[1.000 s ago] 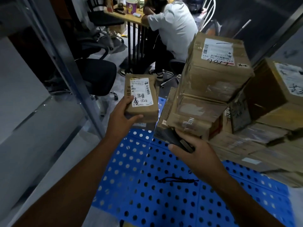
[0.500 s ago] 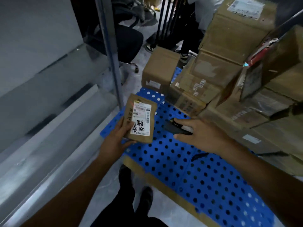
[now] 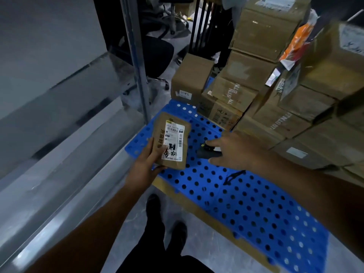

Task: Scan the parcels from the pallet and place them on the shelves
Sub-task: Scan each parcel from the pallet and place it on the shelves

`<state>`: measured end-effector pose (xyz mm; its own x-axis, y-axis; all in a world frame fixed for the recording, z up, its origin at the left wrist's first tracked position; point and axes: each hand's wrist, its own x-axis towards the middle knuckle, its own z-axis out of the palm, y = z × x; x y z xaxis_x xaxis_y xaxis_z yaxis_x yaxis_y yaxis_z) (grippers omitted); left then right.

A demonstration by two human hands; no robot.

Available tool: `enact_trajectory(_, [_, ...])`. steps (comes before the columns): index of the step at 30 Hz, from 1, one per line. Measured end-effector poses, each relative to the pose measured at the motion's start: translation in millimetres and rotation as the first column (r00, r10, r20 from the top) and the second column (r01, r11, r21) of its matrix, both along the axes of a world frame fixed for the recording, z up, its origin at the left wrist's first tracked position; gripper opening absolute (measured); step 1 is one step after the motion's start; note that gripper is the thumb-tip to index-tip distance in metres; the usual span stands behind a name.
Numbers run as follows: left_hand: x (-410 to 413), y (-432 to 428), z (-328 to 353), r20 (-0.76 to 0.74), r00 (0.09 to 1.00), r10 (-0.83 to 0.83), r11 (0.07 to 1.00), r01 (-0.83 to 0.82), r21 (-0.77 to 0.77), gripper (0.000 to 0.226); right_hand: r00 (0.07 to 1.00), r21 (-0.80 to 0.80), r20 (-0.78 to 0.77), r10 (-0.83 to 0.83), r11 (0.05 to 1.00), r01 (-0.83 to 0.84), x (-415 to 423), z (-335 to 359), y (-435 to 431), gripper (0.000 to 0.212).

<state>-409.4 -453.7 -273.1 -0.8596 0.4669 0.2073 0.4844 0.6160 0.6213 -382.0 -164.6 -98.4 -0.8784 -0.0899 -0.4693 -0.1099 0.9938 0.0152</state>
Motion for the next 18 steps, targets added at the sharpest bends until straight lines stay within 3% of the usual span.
enact_trajectory(6, [6,-2,14,-0.017,0.999,0.046,0.998,-0.045,0.041,0.086,0.999,-0.042,-0.034,0.017,0.999,-0.018,6,7,4,0.066])
enact_trajectory(8, [5,-2,24,-0.01,0.997,0.081,0.992,-0.079,0.095,0.084,0.997,-0.189,-0.051,-0.064,0.981,0.053,7,8,9,0.067])
enact_trajectory(10, [1,1,42,0.034,0.991,0.126,0.974,-0.13,0.184,0.079,0.975,-0.417,-0.032,-0.22,0.89,0.187,4,8,14,0.069])
enact_trajectory(13, [-9,6,81,0.073,0.981,0.182,0.919,-0.196,0.343,0.071,0.91,-0.683,0.003,-0.416,0.663,0.305,-10,11,13,0.071])
enact_trajectory(15, [-20,8,110,0.066,0.972,0.227,0.88,-0.234,0.414,0.072,0.876,-0.786,0.002,-0.483,0.541,0.3,-27,19,6,0.072])
enact_trajectory(18, [-40,4,155,0.004,0.963,0.269,0.857,-0.241,0.455,0.073,0.866,-0.871,-0.031,-0.499,0.438,0.221,-60,38,-8,0.072])
